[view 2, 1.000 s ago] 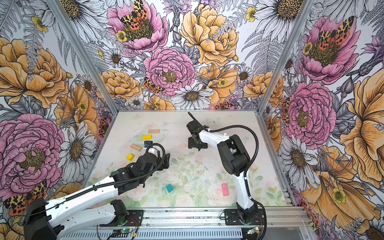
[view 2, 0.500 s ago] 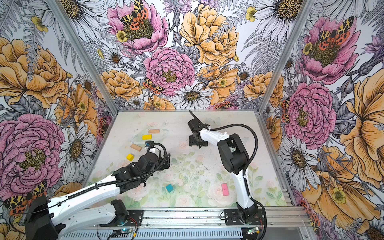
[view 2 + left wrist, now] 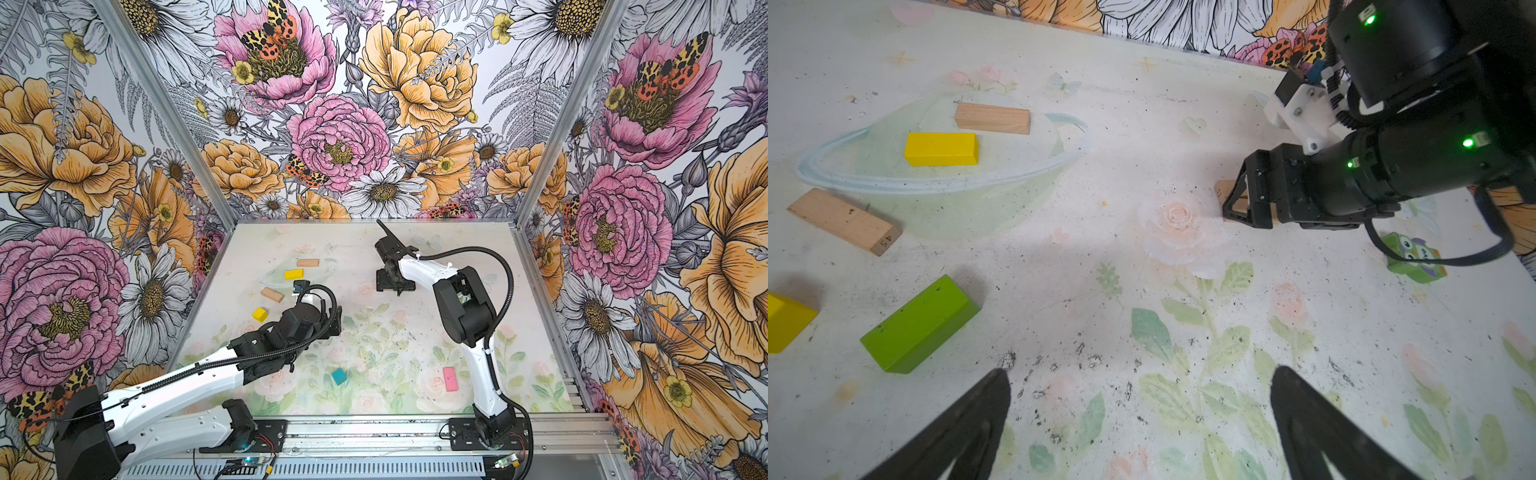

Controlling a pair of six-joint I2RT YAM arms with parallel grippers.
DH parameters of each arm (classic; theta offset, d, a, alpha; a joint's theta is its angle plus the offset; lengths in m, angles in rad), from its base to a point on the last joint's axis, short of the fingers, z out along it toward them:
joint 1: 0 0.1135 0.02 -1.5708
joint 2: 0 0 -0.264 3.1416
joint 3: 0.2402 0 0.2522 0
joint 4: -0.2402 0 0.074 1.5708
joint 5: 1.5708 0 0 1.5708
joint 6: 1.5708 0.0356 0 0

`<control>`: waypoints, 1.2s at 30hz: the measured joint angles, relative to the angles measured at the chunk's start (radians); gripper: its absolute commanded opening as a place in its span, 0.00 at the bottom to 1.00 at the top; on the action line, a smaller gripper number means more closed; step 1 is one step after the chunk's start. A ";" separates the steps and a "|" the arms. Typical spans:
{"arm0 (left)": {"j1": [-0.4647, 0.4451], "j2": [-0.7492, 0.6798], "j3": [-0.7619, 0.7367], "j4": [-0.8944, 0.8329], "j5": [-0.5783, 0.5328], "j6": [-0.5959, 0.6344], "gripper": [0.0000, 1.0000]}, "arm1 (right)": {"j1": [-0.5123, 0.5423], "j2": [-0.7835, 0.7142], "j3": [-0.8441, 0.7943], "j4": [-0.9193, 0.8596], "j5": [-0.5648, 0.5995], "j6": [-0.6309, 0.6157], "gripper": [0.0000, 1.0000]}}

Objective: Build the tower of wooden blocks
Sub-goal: 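Open the right gripper and raise it while the left arm lifts back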

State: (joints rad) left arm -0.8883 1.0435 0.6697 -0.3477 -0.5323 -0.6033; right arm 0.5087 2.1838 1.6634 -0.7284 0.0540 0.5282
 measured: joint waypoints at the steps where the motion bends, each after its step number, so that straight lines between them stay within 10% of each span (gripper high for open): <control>1: 0.000 0.000 0.000 0.000 0.000 0.000 0.99 | 0.000 0.003 0.001 -0.003 0.000 0.000 0.84; 20: 0.012 -0.001 0.014 -0.019 -0.003 0.008 0.99 | 0.000 -0.061 -0.034 -0.036 -0.009 -0.026 1.00; 36: 0.367 0.189 0.307 -0.116 0.117 0.165 0.98 | 0.000 -0.478 -0.233 -0.050 -0.049 -0.025 1.00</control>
State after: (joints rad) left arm -0.5209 1.2324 0.9764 -0.4641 -0.4156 -0.4381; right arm 0.5087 1.7061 1.4300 -0.7780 0.0051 0.5034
